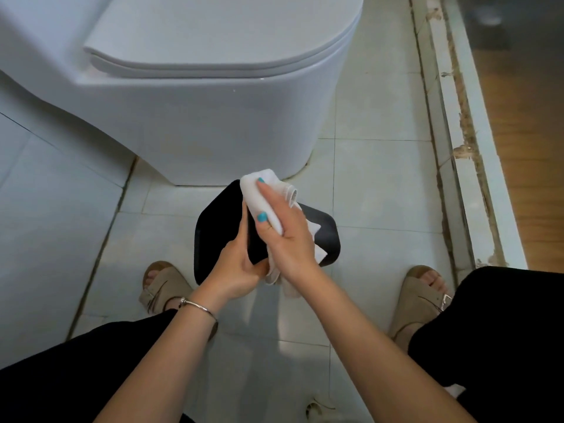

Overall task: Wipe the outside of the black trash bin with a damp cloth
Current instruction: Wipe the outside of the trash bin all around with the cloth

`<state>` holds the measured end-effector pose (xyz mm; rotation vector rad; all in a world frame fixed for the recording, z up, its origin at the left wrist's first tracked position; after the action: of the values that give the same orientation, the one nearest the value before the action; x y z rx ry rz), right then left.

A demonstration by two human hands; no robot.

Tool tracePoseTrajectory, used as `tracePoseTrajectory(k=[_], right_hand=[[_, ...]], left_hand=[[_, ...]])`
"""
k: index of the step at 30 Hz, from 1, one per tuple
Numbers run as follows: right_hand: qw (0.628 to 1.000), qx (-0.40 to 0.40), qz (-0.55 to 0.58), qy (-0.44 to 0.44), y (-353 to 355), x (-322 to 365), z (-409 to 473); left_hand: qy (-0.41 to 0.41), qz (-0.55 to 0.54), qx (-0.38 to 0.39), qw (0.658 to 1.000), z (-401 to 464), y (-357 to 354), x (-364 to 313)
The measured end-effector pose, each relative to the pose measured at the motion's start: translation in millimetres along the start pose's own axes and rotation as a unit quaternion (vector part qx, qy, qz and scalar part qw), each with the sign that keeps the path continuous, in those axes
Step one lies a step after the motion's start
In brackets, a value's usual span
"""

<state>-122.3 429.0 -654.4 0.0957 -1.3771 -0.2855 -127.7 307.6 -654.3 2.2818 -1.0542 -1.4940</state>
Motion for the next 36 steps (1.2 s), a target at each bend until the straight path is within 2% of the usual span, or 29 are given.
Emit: tracePoseTrajectory(k=[5,9,16,19,22,25,30,36], right_hand=[[0.997,0.030,-0.064,0.004,6,-15,-5],[0.995,0.026,-0.099,-0.019,19,-46,-8],[0.967,-0.094,-0.037,-0.234,57,-99,-18],[0.980,-0.079,-0.048,-0.176,40,-81,-16],[0.998,-0.029,-0.007,-0.060,18,-43,-12],[0.999,0.030,0.020,-0.006,5,-18,-21],[0.998,0.064,-0.017,0.024,12,-20,-29],[0.995,0.068,-0.062,-0.037,30,-53,-44]], left_hand=[[-0.006,-0.037,0.023,0.999,-3,3,5],[0.014,-0.030,0.002,0.999,-3,13,13],[0.002,0.004,0.015,1.000,-3,6,0],[0.017,-0.006,0.004,1.000,1,7,4],[0.005,-0.034,-0.005,0.999,4,6,5],[-0.006,-0.062,0.013,0.998,5,9,5],[-0.014,-0.071,0.027,0.997,4,11,-1],[0.006,-0.041,0.006,0.999,9,25,5]])
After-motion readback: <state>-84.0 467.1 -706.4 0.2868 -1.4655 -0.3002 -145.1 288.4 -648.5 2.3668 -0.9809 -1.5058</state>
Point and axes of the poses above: each hand's wrist, its own z-axis towards the middle knuckle, its own y-axis out of the back of the hand, x = y × z, the point moved 1 cm from there along z, towards the middle knuckle, and after that the axes turned 12 degrees about y, right-handed, at the moved point
